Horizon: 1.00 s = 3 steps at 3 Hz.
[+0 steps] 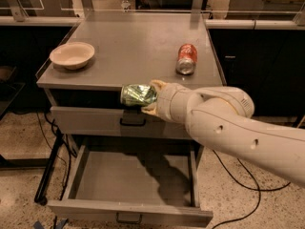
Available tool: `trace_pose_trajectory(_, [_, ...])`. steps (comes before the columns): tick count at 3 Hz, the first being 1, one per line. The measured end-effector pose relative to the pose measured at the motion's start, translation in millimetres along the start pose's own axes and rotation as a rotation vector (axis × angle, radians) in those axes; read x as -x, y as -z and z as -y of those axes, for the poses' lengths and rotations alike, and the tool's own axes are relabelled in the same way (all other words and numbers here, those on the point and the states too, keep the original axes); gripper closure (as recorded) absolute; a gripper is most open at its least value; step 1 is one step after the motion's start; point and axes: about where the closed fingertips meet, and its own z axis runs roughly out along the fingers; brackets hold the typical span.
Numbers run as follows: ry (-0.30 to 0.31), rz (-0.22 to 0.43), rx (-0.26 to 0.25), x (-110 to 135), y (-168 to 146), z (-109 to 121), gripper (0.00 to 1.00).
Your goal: Pick green can from middle drawer and place on counter
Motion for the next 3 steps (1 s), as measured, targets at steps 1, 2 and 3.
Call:
trace_pose_trajectory(1, [0.002, -0.004, -0.001, 0, 2, 2, 1.0])
trace_pose_trajectory(2, [0.035, 0.006, -0.056, 13, 11, 34, 1.0])
trace_pose_trajectory(3, [0.082, 0.011, -0.125, 27, 26, 75, 1.0])
